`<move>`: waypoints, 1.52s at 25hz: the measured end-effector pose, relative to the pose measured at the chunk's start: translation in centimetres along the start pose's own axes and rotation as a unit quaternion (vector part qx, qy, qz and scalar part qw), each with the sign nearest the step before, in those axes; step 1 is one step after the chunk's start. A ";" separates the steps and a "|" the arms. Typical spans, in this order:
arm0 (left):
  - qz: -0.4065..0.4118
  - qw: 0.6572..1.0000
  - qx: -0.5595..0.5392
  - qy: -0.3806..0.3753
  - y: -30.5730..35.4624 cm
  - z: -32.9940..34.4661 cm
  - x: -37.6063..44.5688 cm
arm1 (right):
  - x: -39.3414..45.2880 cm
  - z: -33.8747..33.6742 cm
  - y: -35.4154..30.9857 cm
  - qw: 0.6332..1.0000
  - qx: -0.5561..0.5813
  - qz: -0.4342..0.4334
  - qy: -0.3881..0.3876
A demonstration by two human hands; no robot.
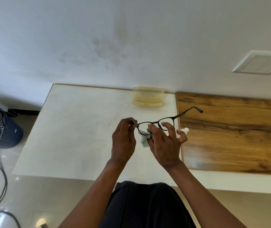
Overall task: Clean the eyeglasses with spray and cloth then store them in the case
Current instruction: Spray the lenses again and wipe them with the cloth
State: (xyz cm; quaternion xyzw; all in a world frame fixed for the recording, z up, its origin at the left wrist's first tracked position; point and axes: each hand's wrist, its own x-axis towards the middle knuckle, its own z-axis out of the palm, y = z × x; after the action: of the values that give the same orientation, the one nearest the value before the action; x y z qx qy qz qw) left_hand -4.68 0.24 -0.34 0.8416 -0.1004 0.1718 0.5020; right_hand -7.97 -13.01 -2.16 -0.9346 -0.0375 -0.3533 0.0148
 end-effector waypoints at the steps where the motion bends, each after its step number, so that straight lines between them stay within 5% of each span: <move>1: 0.004 1.000 0.000 -0.002 0.0 0.0 0.0 | 0.0 0.0 -0.1 1.000 -0.004 0.006 -0.006; 15: 0.003 1.000 -0.004 -0.005 0.3 0.5 0.1 | 0.4 0.2 -1.3 0.982 0.172 0.062 -0.049; 26: 0.007 1.000 -0.026 -0.004 0.0 0.9 0.0 | 0.3 0.1 -0.8 0.995 -0.020 0.077 -0.057; 38: 0.004 1.000 -0.005 -0.001 0.2 0.8 0.6 | 1.1 0.1 -1.3 0.964 0.194 0.108 -0.144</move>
State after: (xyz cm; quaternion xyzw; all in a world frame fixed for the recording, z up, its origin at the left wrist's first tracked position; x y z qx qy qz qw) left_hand -4.07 -0.53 -0.28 0.8389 -0.1055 0.1721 0.5055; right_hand -7.19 -11.61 -1.54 -0.9533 -0.0057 -0.1974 0.2283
